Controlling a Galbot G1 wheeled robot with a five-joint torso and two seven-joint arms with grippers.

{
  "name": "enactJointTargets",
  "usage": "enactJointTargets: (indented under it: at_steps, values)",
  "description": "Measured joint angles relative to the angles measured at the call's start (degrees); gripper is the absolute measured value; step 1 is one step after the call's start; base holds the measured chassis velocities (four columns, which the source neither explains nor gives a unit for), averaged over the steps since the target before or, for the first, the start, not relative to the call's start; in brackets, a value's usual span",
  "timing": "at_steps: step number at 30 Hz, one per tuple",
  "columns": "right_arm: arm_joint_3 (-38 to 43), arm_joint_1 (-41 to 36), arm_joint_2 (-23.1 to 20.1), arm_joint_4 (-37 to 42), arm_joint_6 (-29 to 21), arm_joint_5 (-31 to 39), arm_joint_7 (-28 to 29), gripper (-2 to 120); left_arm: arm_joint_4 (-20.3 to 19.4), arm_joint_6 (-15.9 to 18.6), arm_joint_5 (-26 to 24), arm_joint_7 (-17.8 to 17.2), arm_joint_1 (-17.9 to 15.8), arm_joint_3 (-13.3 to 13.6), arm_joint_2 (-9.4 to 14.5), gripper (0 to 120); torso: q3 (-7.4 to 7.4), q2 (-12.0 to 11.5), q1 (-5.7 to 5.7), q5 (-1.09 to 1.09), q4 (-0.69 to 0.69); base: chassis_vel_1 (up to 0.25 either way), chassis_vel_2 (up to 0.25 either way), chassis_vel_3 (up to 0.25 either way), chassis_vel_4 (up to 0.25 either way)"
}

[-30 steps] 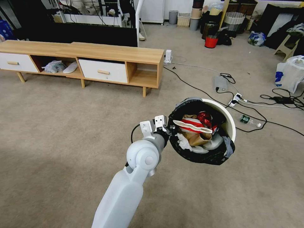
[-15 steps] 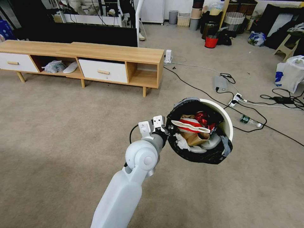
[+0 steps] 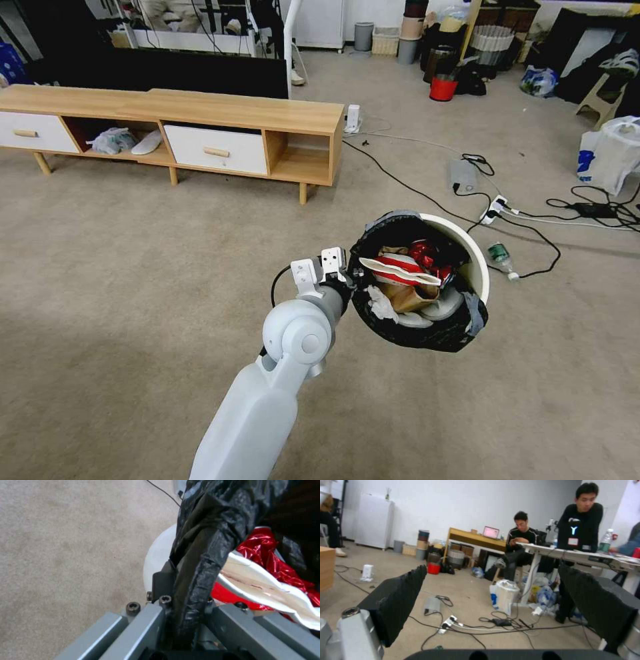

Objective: Pick up the trash bin and place the garbage on the floor into it.

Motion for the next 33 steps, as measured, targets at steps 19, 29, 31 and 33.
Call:
enactJointTargets:
  at_steps: [19, 29, 31, 33]
  values:
    - [-1.6, 0.0, 3.5, 0.9, 0.7, -3.2, -1.8, 100, -0.8, -1.0, -0.5, -0.2, 0.3, -0.7, 1.1, 0, 0.00, 0.0, 0.00, 0.00, 0.01, -0.030, -0.029, -0.031, -0.031]
    - [-1.7, 0.2, 3.6, 1.0, -0.5, -3.1, -1.9, 100, -0.8, -1.2, -0.6, -0.3, 0.1, -1.5, 1.2, 0, 0.00, 0.0, 0.00, 0.00, 0.00, 0.000, 0.000, 0.000, 0.000]
    - [-1.8, 0.3, 3.5, 1.0, -0.7, -2.9, -1.9, 100, -0.8, -1.2, -0.7, -0.3, 0.1, -1.6, 1.3, 0, 0.00, 0.0, 0.00, 0.00, 0.00, 0.000, 0.000, 0.000, 0.000]
    - [-1.9, 0.4, 3.5, 0.9, -0.9, -2.8, -1.8, 100, -0.7, -1.2, -0.7, -0.3, 0.1, -1.7, 1.3, 0, 0.00, 0.0, 0.00, 0.00, 0.00, 0.000, 0.000, 0.000, 0.000]
